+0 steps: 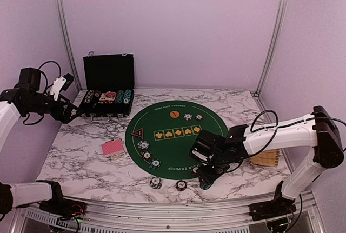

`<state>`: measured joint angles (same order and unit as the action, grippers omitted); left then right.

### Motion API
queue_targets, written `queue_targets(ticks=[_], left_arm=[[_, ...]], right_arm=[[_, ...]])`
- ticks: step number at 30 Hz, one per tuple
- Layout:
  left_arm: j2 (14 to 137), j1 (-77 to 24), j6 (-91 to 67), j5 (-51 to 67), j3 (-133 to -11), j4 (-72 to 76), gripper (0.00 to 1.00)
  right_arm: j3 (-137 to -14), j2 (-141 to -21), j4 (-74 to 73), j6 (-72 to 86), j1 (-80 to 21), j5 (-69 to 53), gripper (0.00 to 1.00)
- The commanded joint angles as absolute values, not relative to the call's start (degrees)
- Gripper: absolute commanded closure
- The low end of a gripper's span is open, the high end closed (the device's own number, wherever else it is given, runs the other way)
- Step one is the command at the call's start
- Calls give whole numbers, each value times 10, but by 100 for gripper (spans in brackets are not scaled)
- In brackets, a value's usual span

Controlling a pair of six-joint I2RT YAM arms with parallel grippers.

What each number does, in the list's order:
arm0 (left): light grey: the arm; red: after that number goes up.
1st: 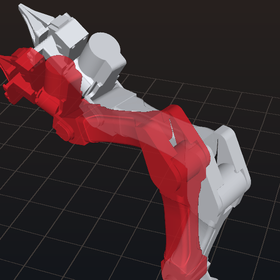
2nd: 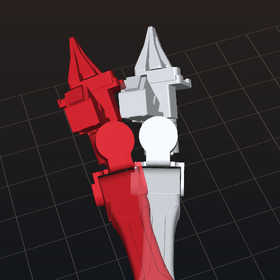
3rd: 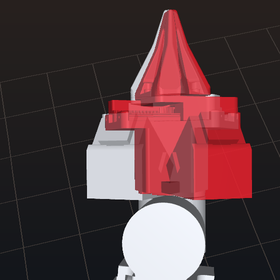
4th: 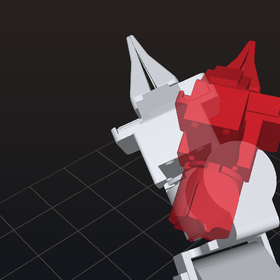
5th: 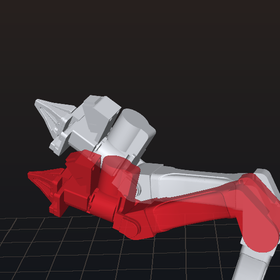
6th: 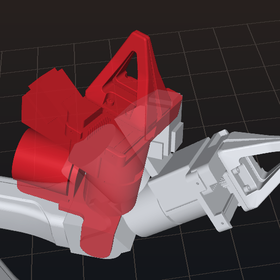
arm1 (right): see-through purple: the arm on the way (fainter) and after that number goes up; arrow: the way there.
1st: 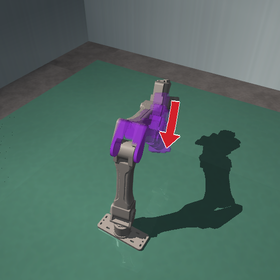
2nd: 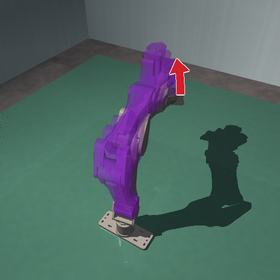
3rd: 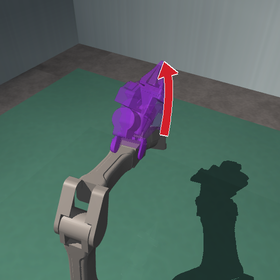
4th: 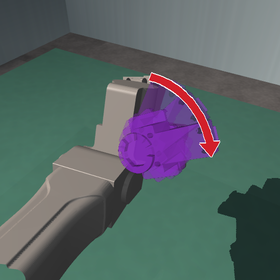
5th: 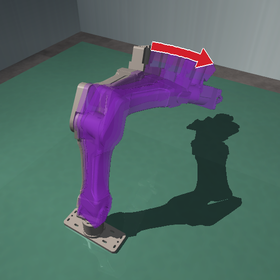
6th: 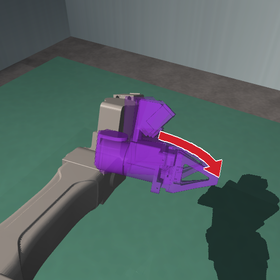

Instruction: Distribute texas hold em gaming equipment

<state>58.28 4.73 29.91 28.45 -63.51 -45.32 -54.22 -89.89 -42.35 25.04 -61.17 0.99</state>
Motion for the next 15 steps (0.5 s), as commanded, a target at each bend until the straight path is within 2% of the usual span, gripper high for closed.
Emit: queue_targets(ticks=[1, 9, 15], left_arm=[[574, 49, 304, 287, -633, -468, 1], [571, 49, 305, 286, -632, -468, 1], [570, 49, 305, 284, -632, -468, 1]], right_arm=[[-552, -890, -427, 247, -609, 16, 50], [-540, -895, -418, 243, -603, 18, 49], [-536, -893, -417, 239, -598, 14, 51]])
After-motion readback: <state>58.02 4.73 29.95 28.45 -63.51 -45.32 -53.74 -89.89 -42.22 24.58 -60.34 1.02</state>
